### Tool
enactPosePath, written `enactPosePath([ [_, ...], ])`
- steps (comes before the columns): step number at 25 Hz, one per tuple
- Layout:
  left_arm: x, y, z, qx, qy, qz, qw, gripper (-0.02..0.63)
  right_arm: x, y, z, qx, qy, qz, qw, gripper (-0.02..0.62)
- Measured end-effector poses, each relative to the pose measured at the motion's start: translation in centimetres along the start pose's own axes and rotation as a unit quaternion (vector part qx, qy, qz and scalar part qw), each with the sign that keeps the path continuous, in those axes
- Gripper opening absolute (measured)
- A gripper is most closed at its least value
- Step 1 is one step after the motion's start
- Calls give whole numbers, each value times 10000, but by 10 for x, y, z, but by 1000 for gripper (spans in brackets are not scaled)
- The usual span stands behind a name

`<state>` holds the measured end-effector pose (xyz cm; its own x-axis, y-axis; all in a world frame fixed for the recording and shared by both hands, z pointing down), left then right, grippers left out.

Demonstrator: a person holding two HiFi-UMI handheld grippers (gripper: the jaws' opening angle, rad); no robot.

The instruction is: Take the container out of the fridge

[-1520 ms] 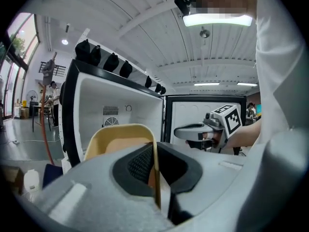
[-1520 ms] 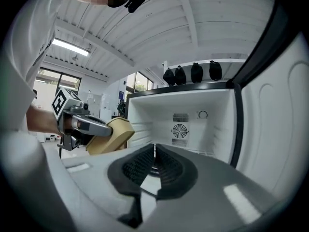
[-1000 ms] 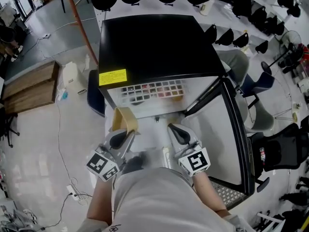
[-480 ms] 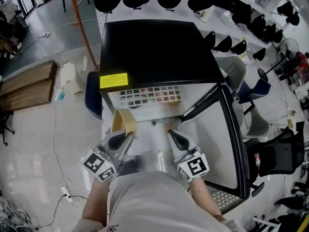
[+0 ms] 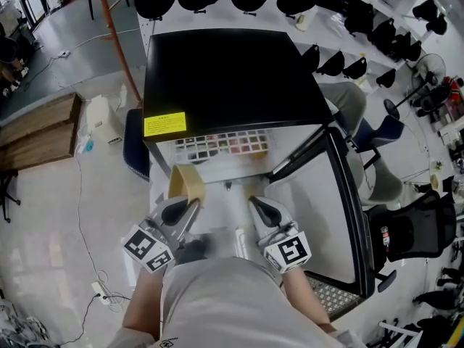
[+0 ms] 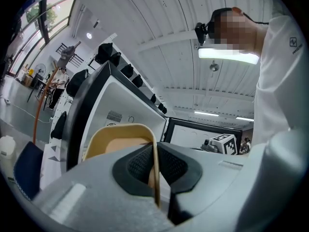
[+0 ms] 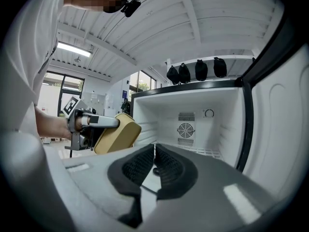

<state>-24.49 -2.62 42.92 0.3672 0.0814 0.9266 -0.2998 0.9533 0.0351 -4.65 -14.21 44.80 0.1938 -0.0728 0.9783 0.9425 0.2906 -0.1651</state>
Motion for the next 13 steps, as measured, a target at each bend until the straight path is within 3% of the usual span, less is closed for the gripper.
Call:
enactPosePath([
  [13,0,-6,-2,2,-35,32,10000,15,0,3,-5,63,0,12,10000,12],
])
Point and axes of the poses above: the fingertips, and each gripper's own axes: y backward along the fingers, z to its left, x out of its underside, the point moved 7 cm from there along y, backward along the fingers, and after that the axes turned 5 degrees about y, right-handed, at the moved point
